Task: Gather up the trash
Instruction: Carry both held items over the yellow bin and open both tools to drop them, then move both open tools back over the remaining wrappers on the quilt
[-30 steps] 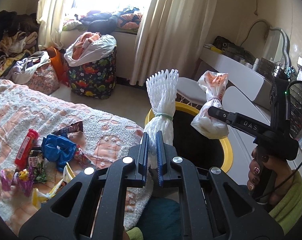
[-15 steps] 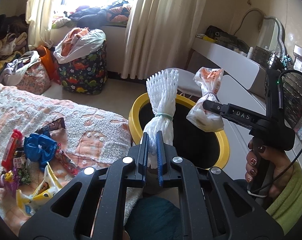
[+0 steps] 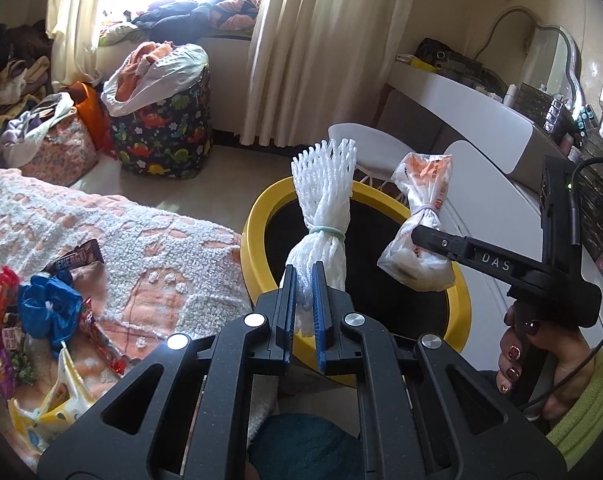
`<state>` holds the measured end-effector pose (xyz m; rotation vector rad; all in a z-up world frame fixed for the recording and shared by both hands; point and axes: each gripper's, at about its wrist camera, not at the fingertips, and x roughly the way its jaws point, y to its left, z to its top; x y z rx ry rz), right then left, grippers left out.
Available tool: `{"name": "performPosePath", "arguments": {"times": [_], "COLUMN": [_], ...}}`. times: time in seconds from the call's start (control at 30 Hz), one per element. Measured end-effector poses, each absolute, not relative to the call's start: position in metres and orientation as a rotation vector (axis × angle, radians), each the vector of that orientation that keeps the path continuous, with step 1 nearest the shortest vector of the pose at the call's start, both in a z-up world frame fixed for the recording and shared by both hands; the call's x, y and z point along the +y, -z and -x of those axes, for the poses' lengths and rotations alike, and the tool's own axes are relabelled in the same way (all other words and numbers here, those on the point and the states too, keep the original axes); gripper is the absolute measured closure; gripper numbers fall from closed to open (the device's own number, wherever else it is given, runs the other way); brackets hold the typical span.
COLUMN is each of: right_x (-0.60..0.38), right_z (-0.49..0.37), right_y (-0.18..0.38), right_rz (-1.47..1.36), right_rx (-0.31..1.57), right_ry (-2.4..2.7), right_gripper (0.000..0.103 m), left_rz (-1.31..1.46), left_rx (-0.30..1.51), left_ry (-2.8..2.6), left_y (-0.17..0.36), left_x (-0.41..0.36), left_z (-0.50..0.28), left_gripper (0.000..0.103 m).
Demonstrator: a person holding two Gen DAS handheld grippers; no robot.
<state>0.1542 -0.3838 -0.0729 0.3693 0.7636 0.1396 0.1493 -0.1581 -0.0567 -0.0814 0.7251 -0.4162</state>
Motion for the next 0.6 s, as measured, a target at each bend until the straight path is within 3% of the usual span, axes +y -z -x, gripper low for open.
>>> {"name": "performPosePath", "arguments": {"times": [0.3, 0.33, 0.4, 0.43, 0.53, 0.57, 0.6], "right_x": [-0.388, -0.39, -0.394, -0.395, -0.395, -0.395, -0.394], "right_z": [-0.157, -0.157, -0.157, -0.156, -0.153, -0.153, -0.152], "right_y": [0.078, 0.078, 0.078, 0.077, 0.073, 0.072, 0.07], "right_rz": [-0.405, -0.415, -0.431, -0.437, -0.435, -0.434, -0.43], "right_rx": [0.788, 0.785, 0.776, 0.766, 0.745, 0.737, 0.726], "right_ry": [-0.126, -0.122, -0.112, -0.106, -0.088, -0.083, -0.08], "right_gripper": [0.065, 0.063, 0.043, 0.04, 0.035, 0.033, 0.032], "left_rz": [0.094, 0.102, 0.123, 0.137, 0.161, 0.163, 0.173], "left_rx": [0.722, 0.719, 0.71, 0.701, 0.675, 0.664, 0.65], "left_ry": [0.407, 0.406, 0.4, 0.396, 0.383, 0.37, 0.365], "left_y": [0.058, 0.057, 0.057, 0.057, 0.054, 0.053, 0.052], "left_x": [-0.166, -0.166, -0.163, -0.161, -0.154, -0.152, -0.149], "left_z": [-0.169, -0.17, -0.171, -0.17, -0.165, -0.162, -0.159], "left_gripper": [0.098, 0.094, 0.075, 0.056, 0.042, 0.028, 0.021]}}
